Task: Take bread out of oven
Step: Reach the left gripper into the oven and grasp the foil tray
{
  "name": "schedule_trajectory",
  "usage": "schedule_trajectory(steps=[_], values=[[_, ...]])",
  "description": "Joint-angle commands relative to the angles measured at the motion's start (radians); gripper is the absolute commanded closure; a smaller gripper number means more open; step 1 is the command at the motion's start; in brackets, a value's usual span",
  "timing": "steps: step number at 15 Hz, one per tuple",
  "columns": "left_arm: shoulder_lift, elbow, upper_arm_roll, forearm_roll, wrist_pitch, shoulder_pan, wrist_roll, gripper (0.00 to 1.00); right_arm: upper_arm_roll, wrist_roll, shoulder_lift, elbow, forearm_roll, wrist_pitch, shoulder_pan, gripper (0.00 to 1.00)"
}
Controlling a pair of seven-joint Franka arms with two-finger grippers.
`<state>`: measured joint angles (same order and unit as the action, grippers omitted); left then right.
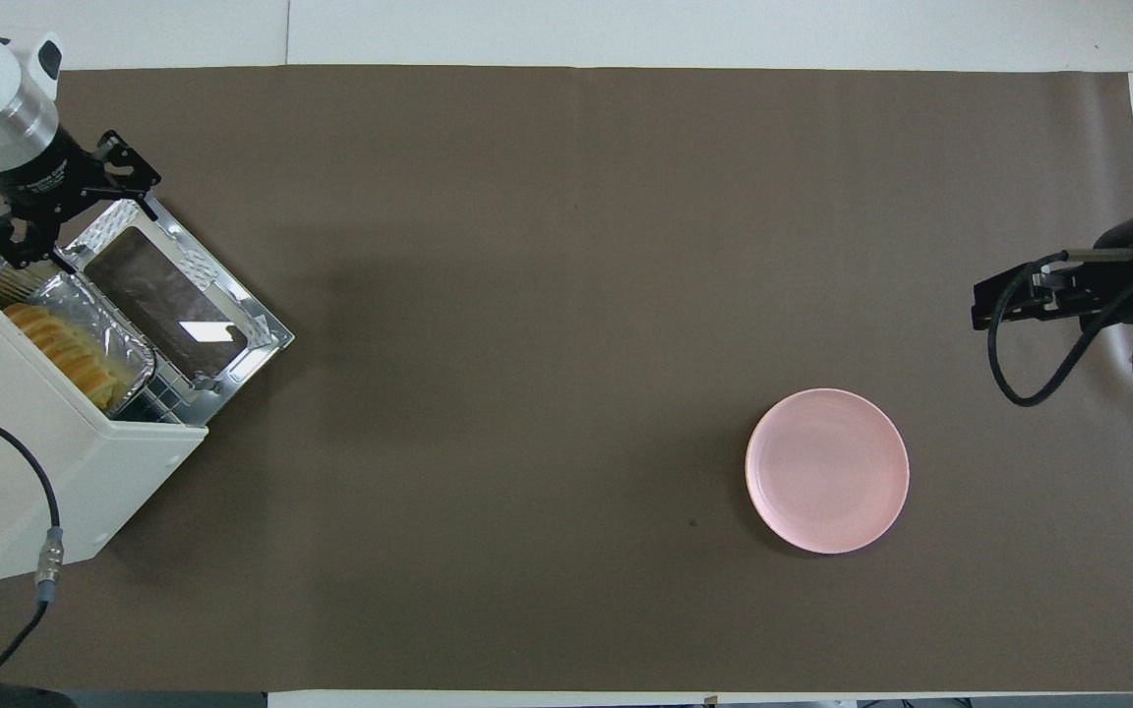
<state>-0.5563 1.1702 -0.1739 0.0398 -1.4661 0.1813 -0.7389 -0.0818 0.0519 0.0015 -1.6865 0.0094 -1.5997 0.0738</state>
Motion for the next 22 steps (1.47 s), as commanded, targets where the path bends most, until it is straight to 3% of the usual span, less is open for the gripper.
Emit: schedule_trajectory(steps=[1,5,9,14,17,22], values=[[0.016,0.09,-0.032,0.049,-0.083,0.049,-0.062,0.0,-0.016,-0.024,-0.021,-0.022,-0.016,0.0,0.023,0.0],[0.071,0.224,-0.033,0.09,-0.149,0.049,-0.065,0.0,-0.016,-0.024,-0.021,-0.022,-0.016,0.0,0.023,0.0],[0.087,0.252,-0.029,0.123,-0.149,0.04,-0.022,0.0,-0.016,-0.024,-0.021,-0.024,-0.016,0.0,0.023,0.0],[0.157,0.431,-0.033,0.124,-0.27,0.037,-0.011,0.0,-0.016,-0.024,-0.021,-0.022,-0.016,0.0,0.023,0.0],[0.167,0.456,-0.033,0.124,-0.303,0.033,-0.011,0.0,-0.016,-0.024,-0.021,-0.022,-0.016,0.0,0.023,0.0],[0.187,0.534,-0.036,0.124,-0.367,0.024,-0.014,0.23,-0.016,-0.024,-0.021,-0.022,-0.016,0.0,0.023,0.0]])
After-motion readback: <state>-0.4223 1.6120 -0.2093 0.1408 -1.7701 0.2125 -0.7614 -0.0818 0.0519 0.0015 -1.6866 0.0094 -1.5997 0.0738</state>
